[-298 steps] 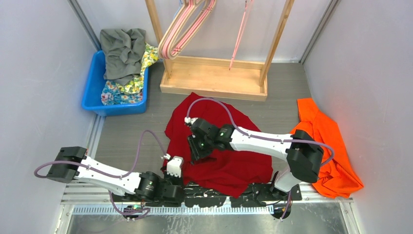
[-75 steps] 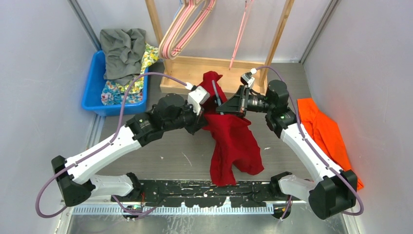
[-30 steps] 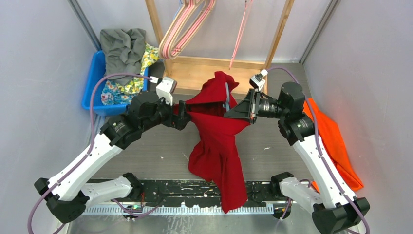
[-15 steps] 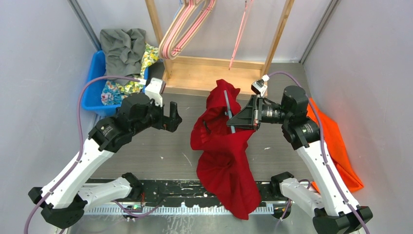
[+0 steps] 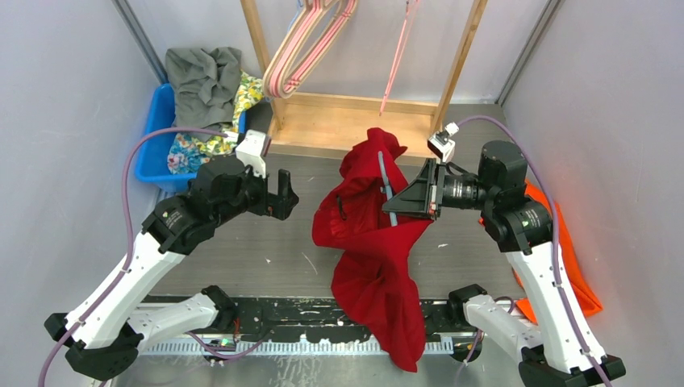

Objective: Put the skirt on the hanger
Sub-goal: Place the hanger on the clothesline.

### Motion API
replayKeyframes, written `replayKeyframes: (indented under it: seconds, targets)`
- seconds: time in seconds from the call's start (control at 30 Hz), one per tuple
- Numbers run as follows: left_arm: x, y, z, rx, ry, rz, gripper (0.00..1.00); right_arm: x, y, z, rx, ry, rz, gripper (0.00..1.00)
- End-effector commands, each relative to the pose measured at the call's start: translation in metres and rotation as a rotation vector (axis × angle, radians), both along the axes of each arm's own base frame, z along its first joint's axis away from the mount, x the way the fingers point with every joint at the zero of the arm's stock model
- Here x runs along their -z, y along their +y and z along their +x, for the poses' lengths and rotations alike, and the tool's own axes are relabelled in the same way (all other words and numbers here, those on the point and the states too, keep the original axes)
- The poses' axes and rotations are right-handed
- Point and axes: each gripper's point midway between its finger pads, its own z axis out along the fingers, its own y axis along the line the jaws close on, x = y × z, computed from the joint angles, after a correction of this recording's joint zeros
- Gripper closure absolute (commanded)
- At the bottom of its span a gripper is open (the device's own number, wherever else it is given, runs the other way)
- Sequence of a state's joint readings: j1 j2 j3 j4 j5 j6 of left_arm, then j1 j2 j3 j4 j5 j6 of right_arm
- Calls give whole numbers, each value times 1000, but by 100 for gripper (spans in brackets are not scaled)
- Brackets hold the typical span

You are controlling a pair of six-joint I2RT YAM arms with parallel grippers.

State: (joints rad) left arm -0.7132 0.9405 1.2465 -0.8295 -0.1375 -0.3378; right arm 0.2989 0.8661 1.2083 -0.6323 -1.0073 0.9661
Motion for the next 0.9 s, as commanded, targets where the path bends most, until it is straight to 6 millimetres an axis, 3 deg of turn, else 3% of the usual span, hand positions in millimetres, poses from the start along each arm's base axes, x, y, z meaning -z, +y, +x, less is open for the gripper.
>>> replayKeyframes:
  seconds: [0.0, 0.27, 0.57, 0.87]
  targets:
    - [-13, 0, -1, 2, -25, -33, 0, -16, -6, -9, 19, -92, -9, 99]
    - [-5, -7, -2, 25, -4, -39, 0, -14, -11, 12, 96, -60, -27, 99]
    - [11, -11, 1, 30, 29, -17, 0, -13, -27, 55, 180, -42, -3, 99]
    - [18, -10, 1, 31, 41, -1, 0, -32, -37, 89, 227, -87, 35, 99]
